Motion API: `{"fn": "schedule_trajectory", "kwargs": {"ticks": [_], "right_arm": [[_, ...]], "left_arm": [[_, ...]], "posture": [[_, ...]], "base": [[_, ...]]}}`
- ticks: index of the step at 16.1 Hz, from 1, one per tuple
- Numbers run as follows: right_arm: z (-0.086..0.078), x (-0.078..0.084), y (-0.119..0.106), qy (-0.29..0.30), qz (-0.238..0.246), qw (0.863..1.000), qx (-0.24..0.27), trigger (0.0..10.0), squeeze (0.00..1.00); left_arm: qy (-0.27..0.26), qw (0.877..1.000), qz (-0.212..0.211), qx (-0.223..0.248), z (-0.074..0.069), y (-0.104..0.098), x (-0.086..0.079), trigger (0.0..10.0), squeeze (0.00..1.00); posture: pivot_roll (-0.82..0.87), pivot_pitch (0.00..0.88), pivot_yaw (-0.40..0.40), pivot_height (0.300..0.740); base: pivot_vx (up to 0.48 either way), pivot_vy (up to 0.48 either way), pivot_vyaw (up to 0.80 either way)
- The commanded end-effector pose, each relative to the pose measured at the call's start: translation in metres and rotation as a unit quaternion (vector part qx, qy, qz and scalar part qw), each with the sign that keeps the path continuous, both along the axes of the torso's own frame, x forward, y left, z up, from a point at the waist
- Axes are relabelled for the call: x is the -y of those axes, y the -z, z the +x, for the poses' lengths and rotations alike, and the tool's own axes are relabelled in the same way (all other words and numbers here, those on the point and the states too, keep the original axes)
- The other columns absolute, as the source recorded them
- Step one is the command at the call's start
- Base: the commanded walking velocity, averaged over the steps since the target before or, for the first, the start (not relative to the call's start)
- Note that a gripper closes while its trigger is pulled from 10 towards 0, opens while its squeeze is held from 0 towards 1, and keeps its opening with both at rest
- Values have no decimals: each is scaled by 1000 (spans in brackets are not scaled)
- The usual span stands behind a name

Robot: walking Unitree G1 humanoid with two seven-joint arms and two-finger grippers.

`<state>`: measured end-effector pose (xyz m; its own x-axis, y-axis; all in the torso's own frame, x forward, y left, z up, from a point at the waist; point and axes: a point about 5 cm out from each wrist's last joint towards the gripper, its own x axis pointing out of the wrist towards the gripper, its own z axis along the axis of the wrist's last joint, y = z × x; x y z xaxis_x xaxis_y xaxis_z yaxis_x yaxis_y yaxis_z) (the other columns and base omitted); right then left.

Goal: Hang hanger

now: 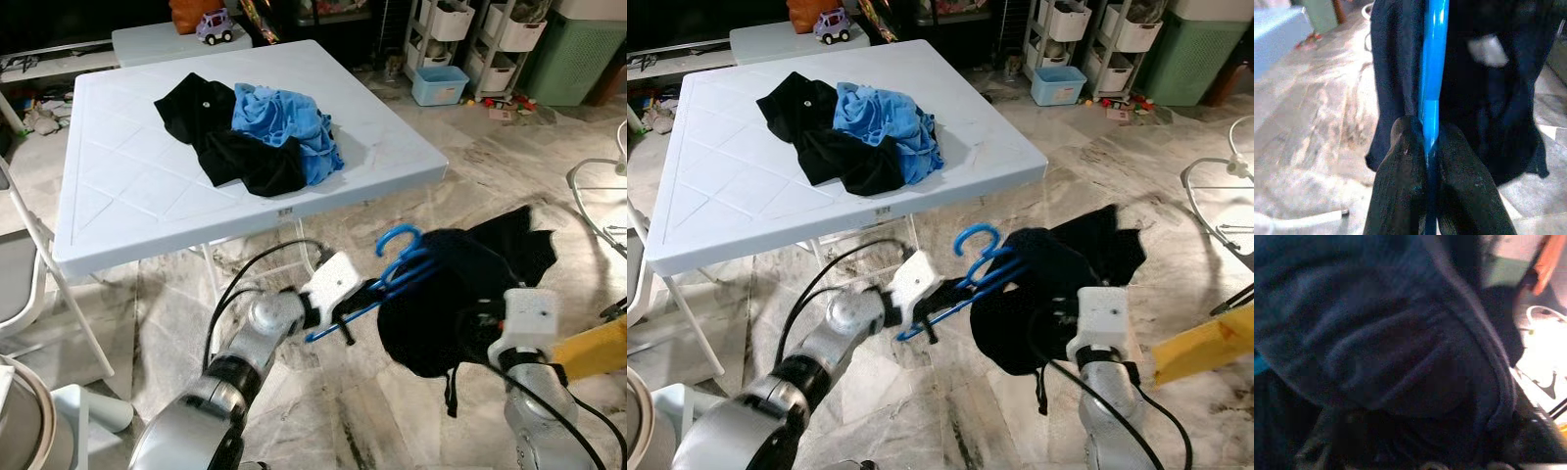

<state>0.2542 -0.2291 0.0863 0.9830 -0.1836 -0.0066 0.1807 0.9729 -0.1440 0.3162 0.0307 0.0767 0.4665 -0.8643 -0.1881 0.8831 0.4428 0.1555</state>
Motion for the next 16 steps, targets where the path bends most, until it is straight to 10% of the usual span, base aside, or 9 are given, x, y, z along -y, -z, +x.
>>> {"fn": "schedule_trajectory", "kwargs": {"ticks": [1,10,16], "right_arm": [[1,7,-13,21,6,999,33,0,0],[34,12,-49,24,4,998,66,0,0],[24,83,-45,165,-35,985,23,0,0]], "left_arm": [[-4,1000,-2,28,1,-5,-2,0,0],[120,985,103,63,-19,13,-26,0,0],[98,980,142,97,-15,11,-62,0,0]], "posture": [[3,50,-7,740],[85,42,-55,740],[121,50,-65,740]], "base": [[0,0,0],[0,0,0],[0,0,0]]}}
